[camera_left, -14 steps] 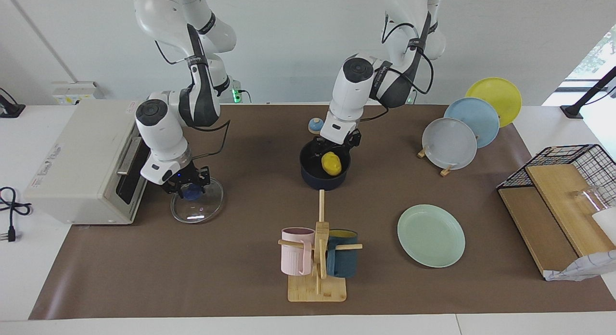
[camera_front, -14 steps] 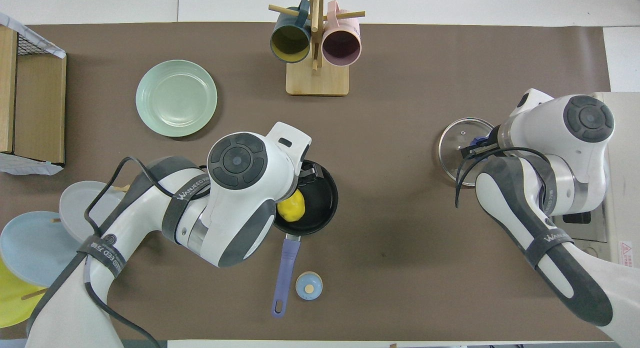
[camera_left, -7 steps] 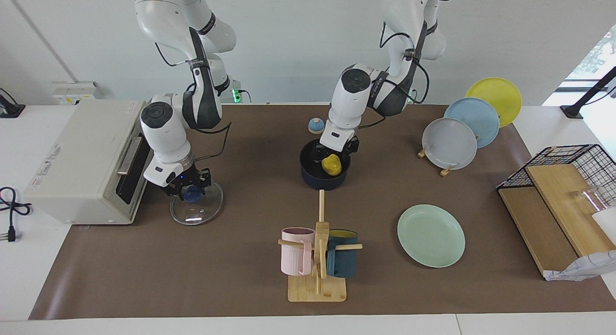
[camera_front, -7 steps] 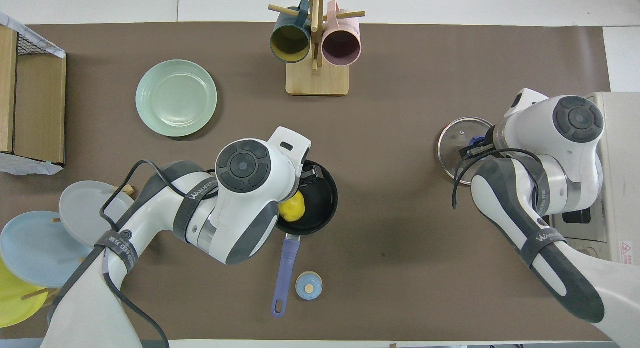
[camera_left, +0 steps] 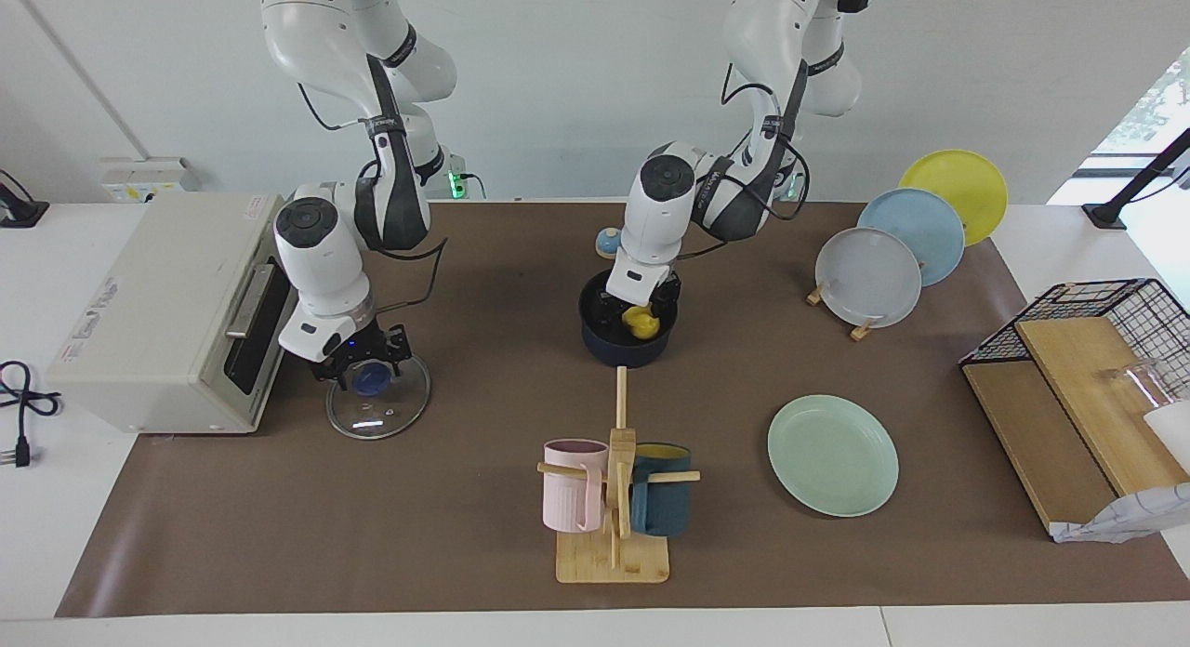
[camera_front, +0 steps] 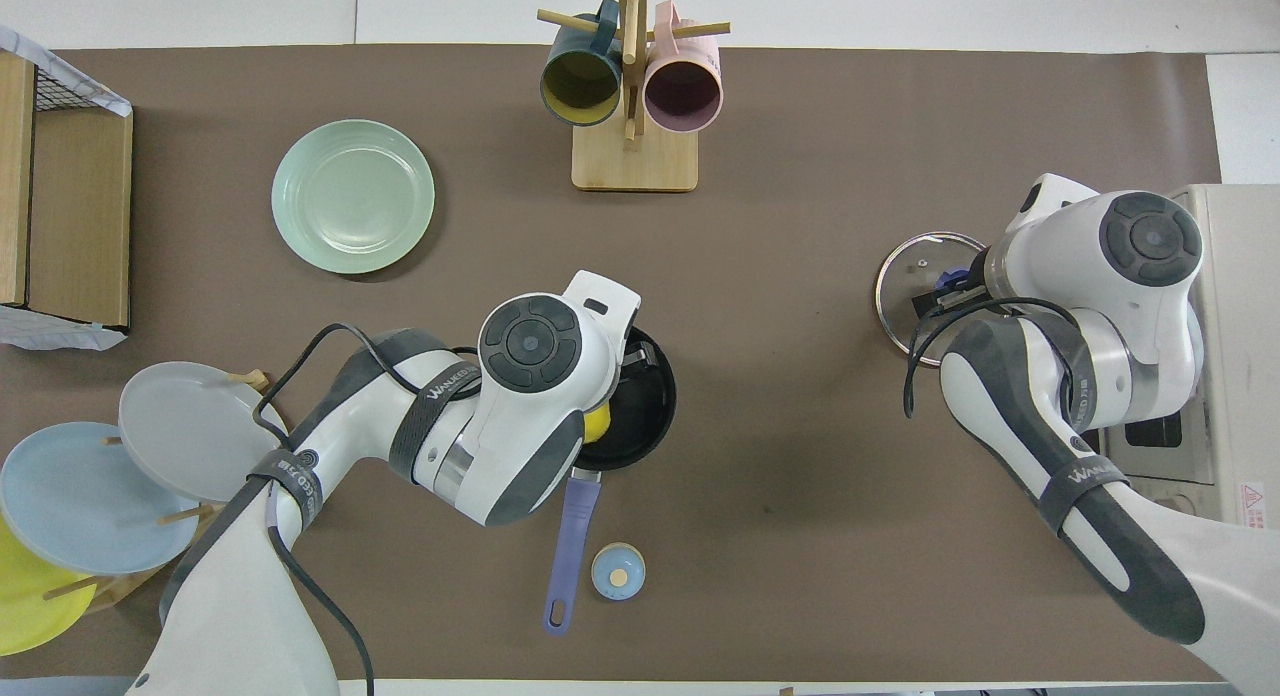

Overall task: Transfer potato from pot to plate
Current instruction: 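Lower the lid with the right gripper while the left gripper reaches the pot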

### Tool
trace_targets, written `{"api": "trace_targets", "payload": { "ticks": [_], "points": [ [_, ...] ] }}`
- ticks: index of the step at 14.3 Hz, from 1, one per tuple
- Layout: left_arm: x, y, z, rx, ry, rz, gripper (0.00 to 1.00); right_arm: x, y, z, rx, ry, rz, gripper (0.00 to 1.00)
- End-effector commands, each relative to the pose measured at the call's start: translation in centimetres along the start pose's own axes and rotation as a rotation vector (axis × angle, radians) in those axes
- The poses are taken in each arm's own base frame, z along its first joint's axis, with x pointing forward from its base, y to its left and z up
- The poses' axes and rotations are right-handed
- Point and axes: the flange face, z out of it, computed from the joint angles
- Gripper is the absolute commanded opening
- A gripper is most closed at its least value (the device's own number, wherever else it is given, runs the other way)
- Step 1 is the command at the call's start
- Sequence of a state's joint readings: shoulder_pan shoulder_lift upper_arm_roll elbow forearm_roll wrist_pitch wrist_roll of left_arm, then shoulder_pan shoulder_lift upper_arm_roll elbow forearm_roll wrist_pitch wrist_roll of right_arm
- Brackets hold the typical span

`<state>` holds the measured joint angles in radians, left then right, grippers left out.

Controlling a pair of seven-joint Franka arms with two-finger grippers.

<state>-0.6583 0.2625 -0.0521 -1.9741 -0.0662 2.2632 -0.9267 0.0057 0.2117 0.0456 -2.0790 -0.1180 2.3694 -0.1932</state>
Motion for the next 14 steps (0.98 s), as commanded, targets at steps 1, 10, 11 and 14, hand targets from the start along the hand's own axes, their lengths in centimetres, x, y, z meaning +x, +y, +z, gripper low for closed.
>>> {"api": "trace_targets", "payload": {
  "ticks": [1, 10, 11, 14],
  "points": [
    [-0.6, 0.2, 1.2, 0.019, 0.022, -0.016, 1.0, 0.8, 0.7, -2.3, 0.002, -0.024, 0.05, 1.0],
    [0.4, 0.8, 0.6, -0.006, 0.05, -0.025, 1.0, -1.1, 2.3, -21.8, 0.069, -0.157, 0.228, 1.0],
    [0.9, 1.1, -0.3, -0.016, 0.056, -0.029, 1.0, -2.2, 2.2, -23.5, 0.068, -0.163, 0.232, 1.0],
    [0.3, 1.4, -0.2, -0.015, 0.055, -0.022, 1.0, -3.6, 1.5, -25.9, 0.074, -0.206, 0.242, 1.0]
  ]
}}
